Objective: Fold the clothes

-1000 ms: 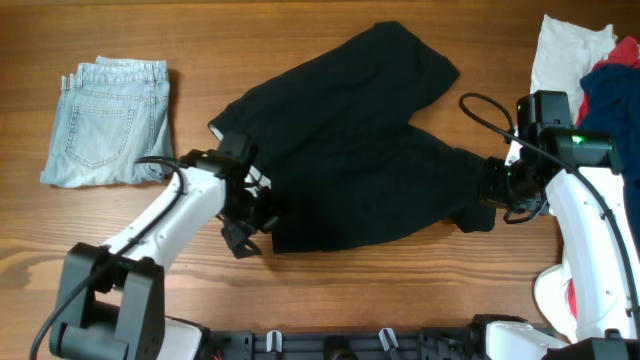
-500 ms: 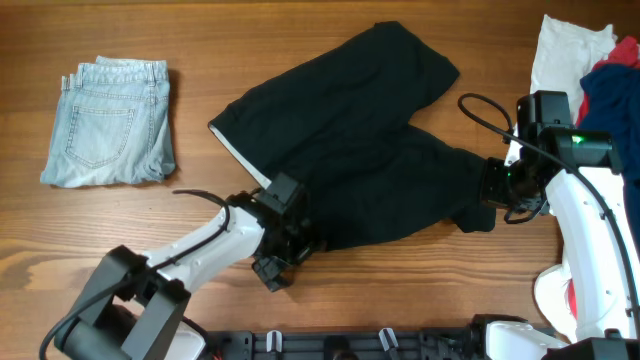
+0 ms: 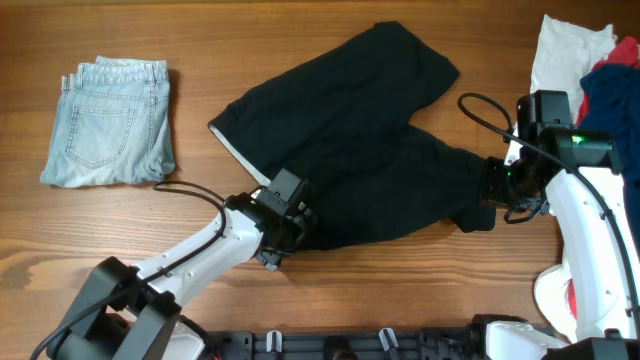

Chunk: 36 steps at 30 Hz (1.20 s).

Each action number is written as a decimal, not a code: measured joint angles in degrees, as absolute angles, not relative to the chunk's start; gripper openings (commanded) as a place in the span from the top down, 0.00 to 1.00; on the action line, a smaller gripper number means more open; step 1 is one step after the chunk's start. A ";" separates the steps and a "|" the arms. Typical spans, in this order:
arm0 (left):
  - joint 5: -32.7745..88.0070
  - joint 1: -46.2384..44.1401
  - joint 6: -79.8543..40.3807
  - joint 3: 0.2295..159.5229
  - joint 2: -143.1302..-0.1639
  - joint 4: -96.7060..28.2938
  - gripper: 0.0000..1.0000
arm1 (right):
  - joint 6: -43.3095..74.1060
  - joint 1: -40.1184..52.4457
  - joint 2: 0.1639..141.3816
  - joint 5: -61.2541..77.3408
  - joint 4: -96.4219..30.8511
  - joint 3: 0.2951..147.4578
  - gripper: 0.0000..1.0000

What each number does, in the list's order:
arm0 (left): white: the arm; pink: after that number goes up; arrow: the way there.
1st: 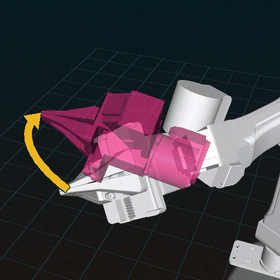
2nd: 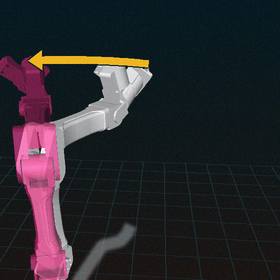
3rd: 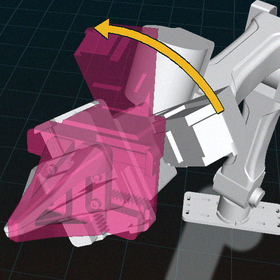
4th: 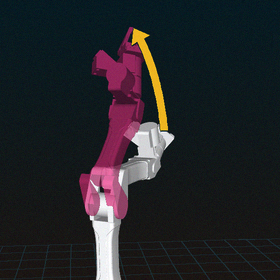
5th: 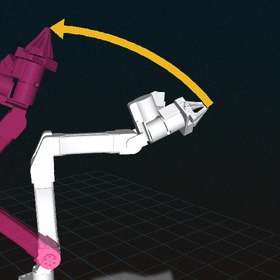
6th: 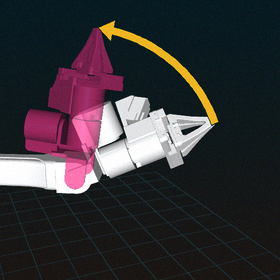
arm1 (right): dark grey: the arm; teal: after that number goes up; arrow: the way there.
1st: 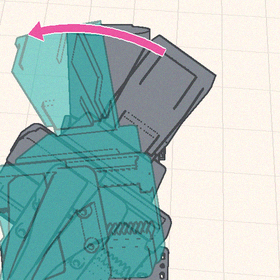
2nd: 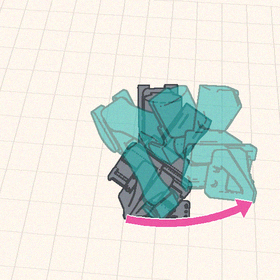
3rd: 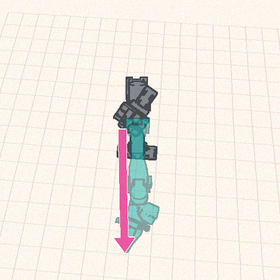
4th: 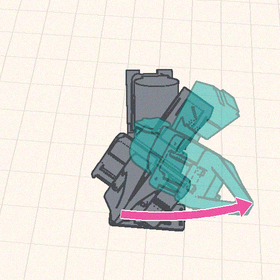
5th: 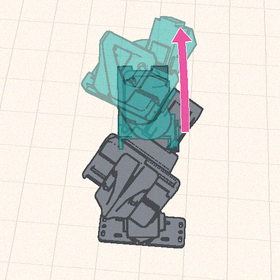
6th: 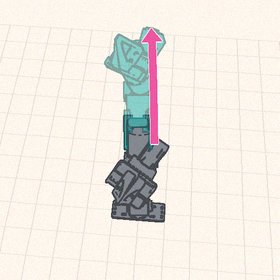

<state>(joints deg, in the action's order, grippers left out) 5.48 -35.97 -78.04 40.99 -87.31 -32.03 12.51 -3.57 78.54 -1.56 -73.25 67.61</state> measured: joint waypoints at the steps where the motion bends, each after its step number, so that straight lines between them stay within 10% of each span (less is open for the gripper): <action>1: 4.80 -36.01 -78.28 40.99 -87.31 -32.03 0.16 | 12.53 -3.57 78.54 -1.56 -73.25 67.61 0.94; 21: -2.85 -41.98 -87.59 40.99 -87.53 -37.12 0.25 | 12.51 -3.57 78.54 -1.56 -73.06 67.61 0.92; 36: -5.32 -45.28 -93.21 40.99 -87.96 -33.58 0.49 | 12.10 -3.57 78.54 -1.56 -73.12 67.61 0.90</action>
